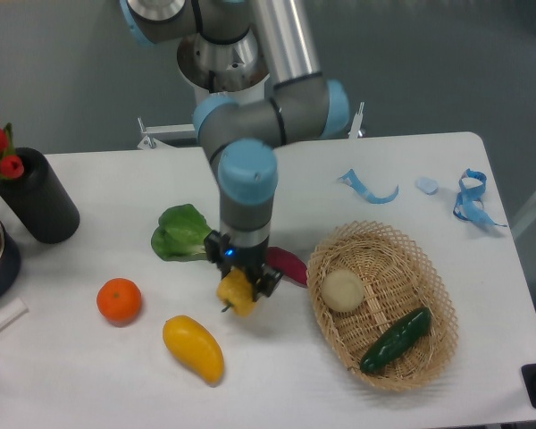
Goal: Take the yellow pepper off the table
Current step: 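Close the gripper on the yellow bell pepper and lift it, then carry the held pepper up and away past the basket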
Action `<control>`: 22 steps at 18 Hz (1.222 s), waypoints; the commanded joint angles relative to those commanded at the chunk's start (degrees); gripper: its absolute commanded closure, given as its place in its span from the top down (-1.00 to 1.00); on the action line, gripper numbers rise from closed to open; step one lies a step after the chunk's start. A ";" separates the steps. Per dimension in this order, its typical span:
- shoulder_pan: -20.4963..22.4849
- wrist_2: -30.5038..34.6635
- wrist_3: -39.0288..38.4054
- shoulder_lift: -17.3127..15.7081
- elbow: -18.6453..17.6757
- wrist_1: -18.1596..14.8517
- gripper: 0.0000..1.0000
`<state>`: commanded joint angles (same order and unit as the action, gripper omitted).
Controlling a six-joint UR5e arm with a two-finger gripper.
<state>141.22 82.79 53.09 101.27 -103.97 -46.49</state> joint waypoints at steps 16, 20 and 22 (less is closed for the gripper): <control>25.68 -6.33 27.95 -4.59 11.68 -19.33 -0.35; 25.94 -6.68 27.95 -4.59 12.04 -19.86 -0.35; 26.03 -6.68 27.86 -4.59 12.04 -19.86 -0.35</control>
<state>167.26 76.11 80.95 96.68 -91.93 -66.36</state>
